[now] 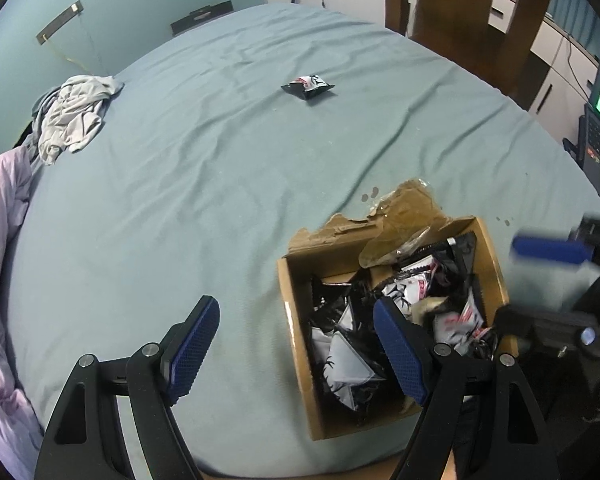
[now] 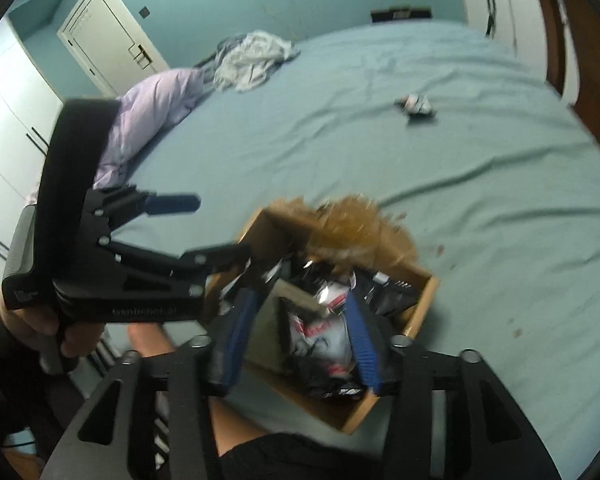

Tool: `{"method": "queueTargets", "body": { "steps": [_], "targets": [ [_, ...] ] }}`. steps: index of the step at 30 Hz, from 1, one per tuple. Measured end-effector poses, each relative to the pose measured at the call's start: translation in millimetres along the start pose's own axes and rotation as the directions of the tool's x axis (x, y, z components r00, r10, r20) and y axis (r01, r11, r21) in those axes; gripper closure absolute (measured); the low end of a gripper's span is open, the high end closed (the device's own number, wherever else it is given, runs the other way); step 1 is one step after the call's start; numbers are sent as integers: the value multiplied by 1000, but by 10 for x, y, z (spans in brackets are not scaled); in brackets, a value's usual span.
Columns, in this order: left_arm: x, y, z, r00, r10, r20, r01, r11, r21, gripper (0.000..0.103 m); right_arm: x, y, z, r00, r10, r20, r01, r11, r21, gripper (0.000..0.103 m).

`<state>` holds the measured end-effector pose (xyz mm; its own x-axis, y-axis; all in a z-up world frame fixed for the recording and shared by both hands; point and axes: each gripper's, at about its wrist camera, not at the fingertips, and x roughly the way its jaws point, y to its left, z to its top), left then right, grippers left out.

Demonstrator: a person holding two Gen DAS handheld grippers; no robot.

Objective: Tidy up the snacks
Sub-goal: 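Lower the white-and-black packet into the box and open the right gripper, then reach the right gripper to the last small packet on the sheet and grasp it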

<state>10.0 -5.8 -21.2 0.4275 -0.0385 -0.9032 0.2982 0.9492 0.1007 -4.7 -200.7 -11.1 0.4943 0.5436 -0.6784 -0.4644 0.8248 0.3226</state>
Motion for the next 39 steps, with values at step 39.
{"method": "queueTargets", "body": {
  "steps": [39],
  "targets": [
    [48,-68,85,993,-80,-90,81,997,8,23,458,-574,914,960,-234,-156,251,963,100,35]
  ]
}}
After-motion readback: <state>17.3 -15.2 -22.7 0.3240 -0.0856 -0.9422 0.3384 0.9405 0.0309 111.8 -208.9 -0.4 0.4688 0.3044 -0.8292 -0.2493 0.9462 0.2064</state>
